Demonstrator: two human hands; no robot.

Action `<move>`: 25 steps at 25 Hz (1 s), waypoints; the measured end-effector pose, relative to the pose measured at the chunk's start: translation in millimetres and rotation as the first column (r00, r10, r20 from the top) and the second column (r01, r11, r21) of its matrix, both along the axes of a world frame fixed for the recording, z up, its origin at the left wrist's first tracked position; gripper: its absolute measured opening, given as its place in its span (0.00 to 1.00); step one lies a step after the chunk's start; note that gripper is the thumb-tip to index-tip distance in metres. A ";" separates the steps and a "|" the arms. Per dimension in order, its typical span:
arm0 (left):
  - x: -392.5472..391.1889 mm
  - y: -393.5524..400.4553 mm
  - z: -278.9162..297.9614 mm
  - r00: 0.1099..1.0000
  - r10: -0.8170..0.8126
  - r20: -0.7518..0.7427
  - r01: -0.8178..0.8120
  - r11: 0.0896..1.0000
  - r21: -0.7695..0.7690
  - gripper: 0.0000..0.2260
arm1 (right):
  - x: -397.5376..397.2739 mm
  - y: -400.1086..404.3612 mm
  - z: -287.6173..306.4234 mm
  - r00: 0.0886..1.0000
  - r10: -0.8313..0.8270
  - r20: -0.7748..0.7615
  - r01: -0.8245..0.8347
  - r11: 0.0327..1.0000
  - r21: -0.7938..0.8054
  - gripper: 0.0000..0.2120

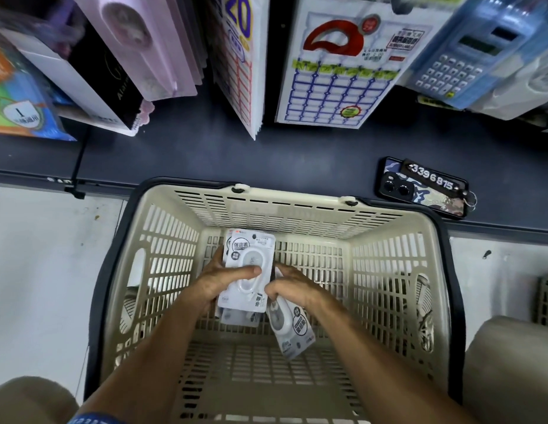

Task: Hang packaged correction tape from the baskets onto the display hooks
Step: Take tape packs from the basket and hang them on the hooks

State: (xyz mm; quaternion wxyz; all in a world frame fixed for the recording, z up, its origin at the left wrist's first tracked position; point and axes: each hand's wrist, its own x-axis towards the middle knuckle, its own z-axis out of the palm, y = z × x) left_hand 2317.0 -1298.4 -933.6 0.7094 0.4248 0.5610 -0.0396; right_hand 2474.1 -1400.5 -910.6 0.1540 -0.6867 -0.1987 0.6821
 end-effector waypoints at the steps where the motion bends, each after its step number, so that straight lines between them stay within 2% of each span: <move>1: -3.6 -1.3 1.0 1.000 0.024 -0.001 -0.024 0.999 -0.026 0.45 | 0.0 -0.3 0.8 1.000 -0.012 -0.006 0.012 1.000 -0.012 0.35; 4: -4.4 -7.4 3.3 0.996 0.084 -0.020 -0.085 0.996 -0.040 0.43 | 0.1 -5.1 0.7 0.991 -0.131 -0.009 0.130 0.990 -0.058 0.36; 6: -0.5 -9.3 4.6 0.996 0.080 -0.026 -0.081 0.996 -0.022 0.42 | -0.1 -10.6 -1.5 0.989 -0.147 -0.001 0.147 0.988 -0.042 0.36; 8: 3.0 -8.2 7.7 1.000 0.012 -0.024 -0.012 1.000 -0.008 0.44 | -2.7 -12.0 -0.7 0.998 -0.066 0.005 0.066 0.998 -0.016 0.35; 11: 3.0 -8.2 5.6 0.997 -0.067 -0.024 0.067 0.998 -0.007 0.52 | -17.3 -8.7 2.6 0.994 0.091 0.069 -0.092 0.996 0.018 0.22; 13: 1.8 -8.7 3.9 0.994 -0.101 -0.040 0.102 0.995 0.006 0.54 | -21.1 -10.4 2.8 0.996 0.001 0.094 -0.002 1.000 0.009 0.21; 15: 0.5 -8.6 1.8 0.989 -0.137 -0.060 0.138 0.990 0.015 0.53 | -12.6 -15.1 1.2 0.991 -0.087 0.102 0.098 0.989 -0.108 0.20; 18: -0.1 -8.8 -1.6 0.984 -0.165 -0.064 0.166 0.986 0.006 0.50 | 5.6 -16.6 -2.5 0.989 0.143 0.031 -0.133 0.966 -0.221 0.13; 20: -0.1 -9.3 -0.4 0.978 -0.199 -0.062 0.199 0.980 -0.009 0.51 | 0.6 -11.0 0.6 0.977 0.209 -0.046 -0.214 0.945 -0.247 0.07; 23: -3.6 -8.1 -0.6 0.970 -0.233 -0.061 0.232 0.972 -0.033 0.51 | -12.5 -17.3 -3.6 0.989 0.092 -0.114 -0.119 0.960 -0.255 0.08; 25: -5.3 -7.0 -0.8 0.976 -0.212 -0.039 0.210 0.976 -0.057 0.48 | -10.8 -32.0 -7.6 0.996 -0.003 -0.094 -0.023 0.962 -0.273 0.04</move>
